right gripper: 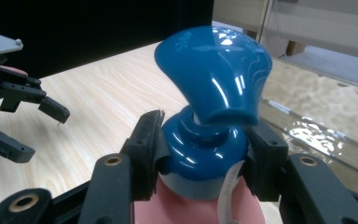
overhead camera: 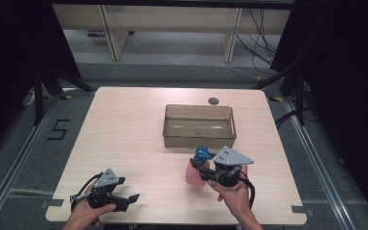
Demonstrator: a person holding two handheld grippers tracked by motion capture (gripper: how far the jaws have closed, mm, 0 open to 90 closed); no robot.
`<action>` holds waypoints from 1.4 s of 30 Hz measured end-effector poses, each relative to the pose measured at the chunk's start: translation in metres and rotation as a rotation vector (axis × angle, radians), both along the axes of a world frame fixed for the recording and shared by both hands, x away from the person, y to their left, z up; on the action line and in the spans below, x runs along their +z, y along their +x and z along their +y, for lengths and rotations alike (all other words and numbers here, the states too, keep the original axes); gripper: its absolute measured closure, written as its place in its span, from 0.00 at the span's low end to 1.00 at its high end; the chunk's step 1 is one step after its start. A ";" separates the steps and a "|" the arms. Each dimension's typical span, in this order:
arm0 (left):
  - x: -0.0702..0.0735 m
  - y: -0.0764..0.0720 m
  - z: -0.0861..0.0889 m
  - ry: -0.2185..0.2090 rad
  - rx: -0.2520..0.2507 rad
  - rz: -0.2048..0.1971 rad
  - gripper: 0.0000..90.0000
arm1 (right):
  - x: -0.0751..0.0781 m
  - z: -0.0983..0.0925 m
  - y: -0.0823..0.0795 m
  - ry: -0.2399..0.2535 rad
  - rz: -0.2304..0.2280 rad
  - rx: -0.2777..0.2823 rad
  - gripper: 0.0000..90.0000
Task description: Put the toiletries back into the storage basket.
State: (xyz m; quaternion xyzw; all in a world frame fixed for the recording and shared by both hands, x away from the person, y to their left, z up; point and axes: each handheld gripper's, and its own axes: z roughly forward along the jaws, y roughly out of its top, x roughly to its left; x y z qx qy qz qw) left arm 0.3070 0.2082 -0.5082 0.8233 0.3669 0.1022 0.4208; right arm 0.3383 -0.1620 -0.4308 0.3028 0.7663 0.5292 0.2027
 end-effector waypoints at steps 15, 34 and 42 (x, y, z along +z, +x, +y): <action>-0.001 0.000 -0.002 -0.016 0.010 0.003 0.17 | 0.035 -0.024 0.016 0.023 -0.016 -0.066 0.59; 0.000 0.000 0.000 0.001 -0.002 0.002 0.17 | 0.063 -0.043 0.046 0.039 -0.039 -0.161 0.59; 0.000 0.000 -0.001 0.001 -0.001 0.002 0.17 | 0.064 -0.048 0.059 0.046 -0.037 -0.189 0.59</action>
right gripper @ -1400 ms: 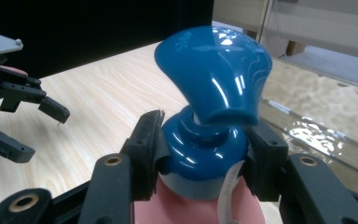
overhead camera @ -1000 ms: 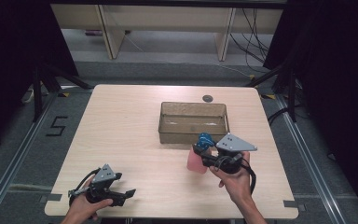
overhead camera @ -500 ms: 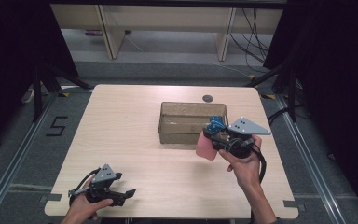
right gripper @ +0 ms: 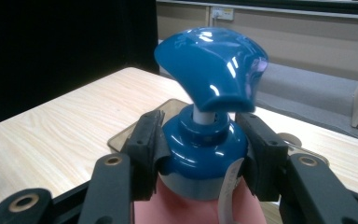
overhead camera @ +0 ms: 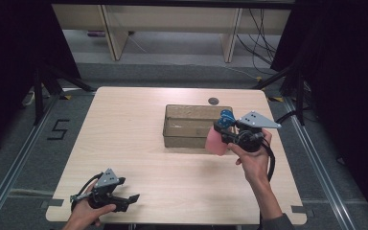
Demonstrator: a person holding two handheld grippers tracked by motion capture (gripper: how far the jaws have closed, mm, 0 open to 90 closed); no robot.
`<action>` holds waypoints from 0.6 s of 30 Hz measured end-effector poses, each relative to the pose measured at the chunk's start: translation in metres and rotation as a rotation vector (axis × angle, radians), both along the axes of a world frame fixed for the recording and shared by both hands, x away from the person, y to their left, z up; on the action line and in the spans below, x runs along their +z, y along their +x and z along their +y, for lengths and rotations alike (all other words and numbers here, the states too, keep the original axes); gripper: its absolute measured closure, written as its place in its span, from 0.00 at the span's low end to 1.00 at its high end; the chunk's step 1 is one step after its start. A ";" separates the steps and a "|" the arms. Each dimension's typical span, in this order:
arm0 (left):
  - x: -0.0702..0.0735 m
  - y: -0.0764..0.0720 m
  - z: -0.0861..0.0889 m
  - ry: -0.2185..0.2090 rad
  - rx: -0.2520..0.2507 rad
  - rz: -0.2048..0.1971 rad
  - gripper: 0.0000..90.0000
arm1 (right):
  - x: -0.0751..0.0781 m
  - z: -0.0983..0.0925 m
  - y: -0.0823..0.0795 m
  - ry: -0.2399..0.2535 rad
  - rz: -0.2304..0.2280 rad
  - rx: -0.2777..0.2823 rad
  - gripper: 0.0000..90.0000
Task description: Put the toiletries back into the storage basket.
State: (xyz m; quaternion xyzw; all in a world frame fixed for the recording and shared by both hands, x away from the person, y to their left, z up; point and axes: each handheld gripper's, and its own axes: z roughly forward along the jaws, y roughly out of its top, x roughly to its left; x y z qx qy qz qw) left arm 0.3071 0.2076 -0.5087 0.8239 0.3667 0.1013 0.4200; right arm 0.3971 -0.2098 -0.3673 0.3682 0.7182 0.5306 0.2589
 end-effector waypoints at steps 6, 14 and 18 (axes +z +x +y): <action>0.000 0.000 0.000 -0.001 -0.002 0.001 0.17 | 0.002 -0.004 0.006 -0.003 0.018 -0.035 0.59; 0.000 -0.001 -0.001 -0.017 0.004 -0.001 0.17 | 0.003 -0.010 0.018 0.000 0.011 -0.054 0.59; 0.000 -0.001 -0.001 -0.016 0.004 0.000 0.17 | 0.004 -0.011 0.026 -0.002 0.006 -0.064 0.59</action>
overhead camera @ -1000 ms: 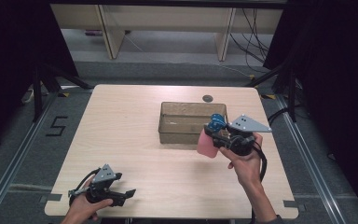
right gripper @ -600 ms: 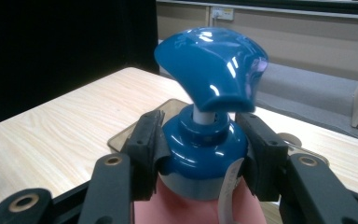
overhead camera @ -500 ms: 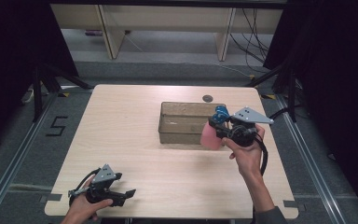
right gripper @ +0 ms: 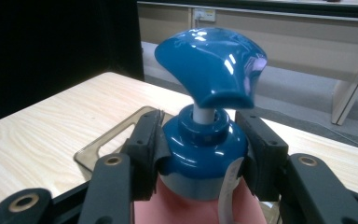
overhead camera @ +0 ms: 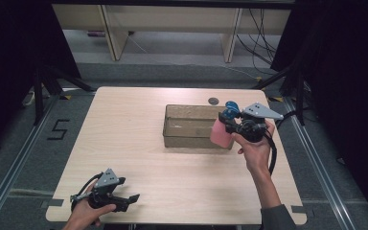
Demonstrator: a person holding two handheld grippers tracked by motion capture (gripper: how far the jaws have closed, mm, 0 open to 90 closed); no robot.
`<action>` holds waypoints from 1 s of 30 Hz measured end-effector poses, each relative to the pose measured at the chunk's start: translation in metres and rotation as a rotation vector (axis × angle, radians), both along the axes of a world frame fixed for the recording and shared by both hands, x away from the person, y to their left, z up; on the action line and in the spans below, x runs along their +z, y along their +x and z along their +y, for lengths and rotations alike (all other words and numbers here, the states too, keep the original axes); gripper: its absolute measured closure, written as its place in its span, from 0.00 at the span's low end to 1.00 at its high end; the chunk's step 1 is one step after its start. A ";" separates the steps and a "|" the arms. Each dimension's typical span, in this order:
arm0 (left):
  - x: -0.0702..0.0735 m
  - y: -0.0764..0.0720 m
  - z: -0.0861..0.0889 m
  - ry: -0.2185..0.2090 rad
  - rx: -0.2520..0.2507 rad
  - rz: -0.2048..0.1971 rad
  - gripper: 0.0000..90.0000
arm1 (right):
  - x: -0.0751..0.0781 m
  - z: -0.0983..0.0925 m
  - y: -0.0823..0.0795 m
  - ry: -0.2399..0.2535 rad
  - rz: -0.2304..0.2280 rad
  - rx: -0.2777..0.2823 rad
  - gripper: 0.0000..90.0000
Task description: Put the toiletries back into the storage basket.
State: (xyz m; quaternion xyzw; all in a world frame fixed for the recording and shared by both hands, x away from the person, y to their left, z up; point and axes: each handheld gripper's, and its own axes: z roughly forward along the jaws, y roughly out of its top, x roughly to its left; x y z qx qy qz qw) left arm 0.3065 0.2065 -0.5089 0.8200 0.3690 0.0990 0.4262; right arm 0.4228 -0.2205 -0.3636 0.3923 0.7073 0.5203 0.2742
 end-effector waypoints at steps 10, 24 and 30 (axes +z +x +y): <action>0.001 0.001 0.001 0.014 -0.007 -0.001 0.17 | -0.001 0.000 0.018 0.014 0.020 -0.036 0.59; 0.000 0.000 0.001 0.002 -0.003 0.000 0.17 | -0.007 0.000 0.041 0.018 0.016 -0.059 0.59; 0.001 0.000 0.002 0.014 -0.012 0.001 0.17 | -0.012 0.001 0.046 0.028 0.042 -0.075 0.59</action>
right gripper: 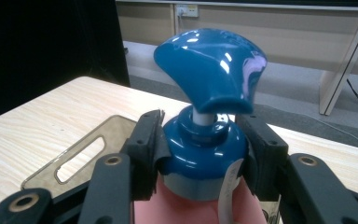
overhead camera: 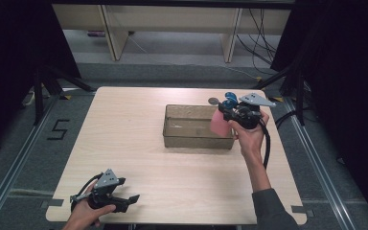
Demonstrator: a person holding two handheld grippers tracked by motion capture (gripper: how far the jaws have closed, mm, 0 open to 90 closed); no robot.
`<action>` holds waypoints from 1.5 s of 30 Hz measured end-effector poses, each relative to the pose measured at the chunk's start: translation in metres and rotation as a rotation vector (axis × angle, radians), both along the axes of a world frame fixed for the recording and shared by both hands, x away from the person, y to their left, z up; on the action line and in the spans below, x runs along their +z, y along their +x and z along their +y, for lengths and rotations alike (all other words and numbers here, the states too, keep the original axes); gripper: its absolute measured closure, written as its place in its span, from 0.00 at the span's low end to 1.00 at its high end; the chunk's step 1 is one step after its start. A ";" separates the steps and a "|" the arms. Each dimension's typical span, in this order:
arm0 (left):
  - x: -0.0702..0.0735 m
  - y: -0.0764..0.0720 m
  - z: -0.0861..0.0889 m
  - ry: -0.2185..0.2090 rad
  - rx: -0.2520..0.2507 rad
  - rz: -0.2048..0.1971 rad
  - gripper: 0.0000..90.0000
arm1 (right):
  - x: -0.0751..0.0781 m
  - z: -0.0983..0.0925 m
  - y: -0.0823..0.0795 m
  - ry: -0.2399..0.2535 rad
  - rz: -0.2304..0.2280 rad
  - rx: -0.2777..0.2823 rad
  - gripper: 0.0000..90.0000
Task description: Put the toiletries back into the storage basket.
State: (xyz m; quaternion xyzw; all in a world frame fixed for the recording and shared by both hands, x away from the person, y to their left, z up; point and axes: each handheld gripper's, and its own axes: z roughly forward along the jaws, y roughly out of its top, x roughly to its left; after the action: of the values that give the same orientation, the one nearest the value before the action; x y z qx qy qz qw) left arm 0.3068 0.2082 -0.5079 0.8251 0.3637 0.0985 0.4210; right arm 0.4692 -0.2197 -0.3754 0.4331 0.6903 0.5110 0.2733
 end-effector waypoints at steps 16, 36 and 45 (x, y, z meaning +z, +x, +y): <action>-0.001 -0.001 -0.002 -0.020 0.007 -0.005 0.17 | -0.011 -0.004 0.010 0.009 0.012 -0.015 0.59; 0.001 -0.001 0.000 -0.004 0.002 -0.006 0.17 | -0.024 -0.003 0.015 -0.008 0.039 -0.019 0.59; 0.000 -0.001 -0.001 -0.028 0.009 -0.008 0.17 | -0.031 -0.004 0.018 -0.017 0.042 -0.012 0.59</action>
State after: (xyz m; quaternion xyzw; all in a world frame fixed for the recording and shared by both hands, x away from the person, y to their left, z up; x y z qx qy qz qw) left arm 0.3061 0.2068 -0.5079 0.8169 0.3673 0.0985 0.4337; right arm 0.4872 -0.2232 -0.4060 0.4454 0.6977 0.4943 0.2657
